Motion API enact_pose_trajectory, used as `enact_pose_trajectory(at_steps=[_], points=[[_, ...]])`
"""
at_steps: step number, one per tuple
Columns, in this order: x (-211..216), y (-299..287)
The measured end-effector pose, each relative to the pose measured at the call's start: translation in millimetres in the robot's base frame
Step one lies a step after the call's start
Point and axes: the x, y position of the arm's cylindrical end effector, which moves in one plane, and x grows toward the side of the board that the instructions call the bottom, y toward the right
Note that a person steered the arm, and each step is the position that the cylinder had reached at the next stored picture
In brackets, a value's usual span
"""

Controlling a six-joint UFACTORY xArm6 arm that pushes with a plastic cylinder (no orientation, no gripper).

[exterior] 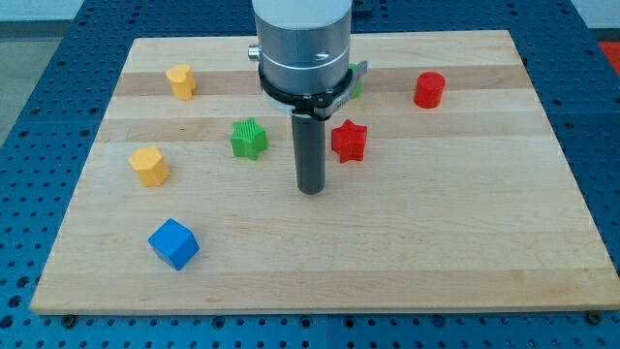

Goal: Move your arm closer to the yellow hexagon

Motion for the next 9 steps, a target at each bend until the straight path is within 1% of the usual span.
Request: enact_pose_trajectory(at_steps=[5, 9], points=[[-1.3, -1.8], [-3.0, -19.9]])
